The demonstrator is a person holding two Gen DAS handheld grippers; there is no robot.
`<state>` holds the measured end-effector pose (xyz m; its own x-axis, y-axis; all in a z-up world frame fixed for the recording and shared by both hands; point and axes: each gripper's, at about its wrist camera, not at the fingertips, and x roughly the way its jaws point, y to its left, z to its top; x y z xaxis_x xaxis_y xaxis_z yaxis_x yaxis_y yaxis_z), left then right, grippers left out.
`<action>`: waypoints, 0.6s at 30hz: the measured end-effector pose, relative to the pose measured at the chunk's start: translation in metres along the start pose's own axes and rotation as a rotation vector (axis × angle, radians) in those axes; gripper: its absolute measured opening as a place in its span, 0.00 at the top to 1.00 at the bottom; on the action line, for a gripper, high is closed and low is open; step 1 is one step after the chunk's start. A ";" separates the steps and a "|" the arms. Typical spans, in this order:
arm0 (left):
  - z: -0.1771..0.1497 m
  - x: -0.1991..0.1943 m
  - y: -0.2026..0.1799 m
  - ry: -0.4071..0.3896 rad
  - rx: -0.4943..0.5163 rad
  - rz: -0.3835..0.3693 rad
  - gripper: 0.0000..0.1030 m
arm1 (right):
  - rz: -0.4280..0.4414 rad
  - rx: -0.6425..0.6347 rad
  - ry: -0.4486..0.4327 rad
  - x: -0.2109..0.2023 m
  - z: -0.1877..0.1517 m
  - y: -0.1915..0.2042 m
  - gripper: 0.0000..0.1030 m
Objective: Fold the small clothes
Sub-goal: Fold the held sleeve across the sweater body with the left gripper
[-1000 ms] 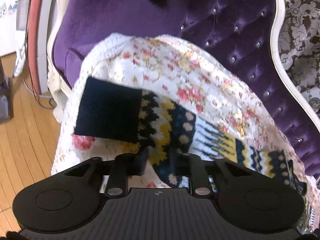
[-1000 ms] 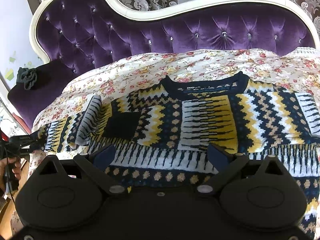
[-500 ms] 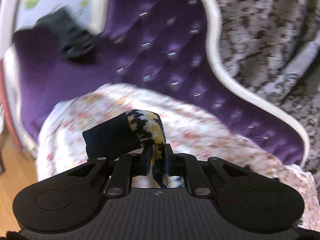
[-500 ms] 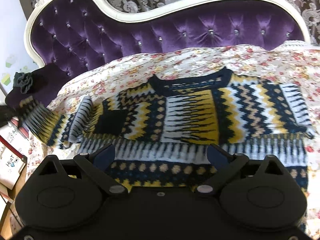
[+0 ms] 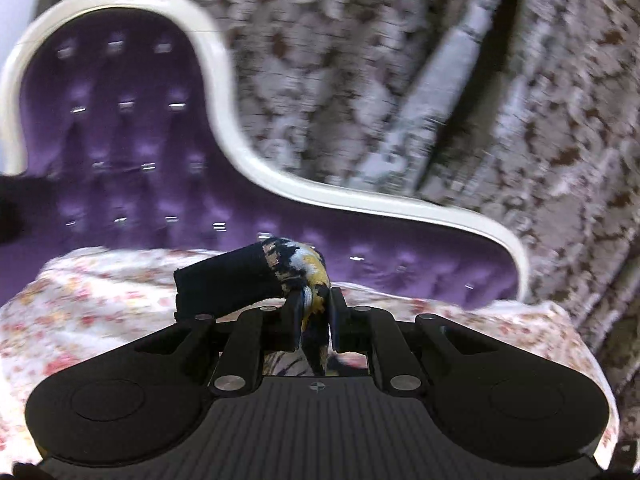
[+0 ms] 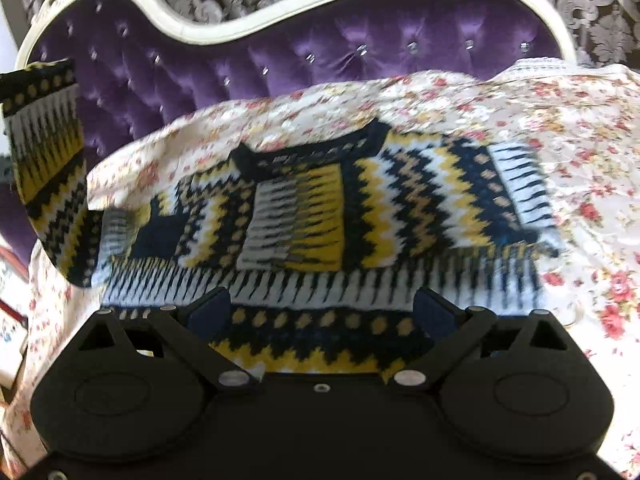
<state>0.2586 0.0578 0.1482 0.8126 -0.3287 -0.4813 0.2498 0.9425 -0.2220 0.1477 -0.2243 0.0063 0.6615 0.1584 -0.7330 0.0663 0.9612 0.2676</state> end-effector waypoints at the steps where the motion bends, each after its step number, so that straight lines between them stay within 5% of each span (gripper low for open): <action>1: -0.003 0.005 -0.014 0.006 0.011 -0.017 0.87 | 0.002 0.011 -0.006 -0.003 0.001 -0.003 0.04; 11: -0.057 0.081 -0.122 0.133 0.066 -0.150 0.87 | -0.023 0.096 -0.037 -0.027 0.008 -0.036 0.04; 18: -0.098 0.112 -0.159 0.201 0.124 -0.193 0.86 | -0.033 0.137 -0.025 -0.025 0.011 -0.048 0.04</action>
<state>0.2584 -0.1341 0.0469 0.6266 -0.4957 -0.6013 0.4617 0.8578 -0.2260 0.1363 -0.2771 0.0184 0.6753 0.1202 -0.7277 0.1881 0.9259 0.3275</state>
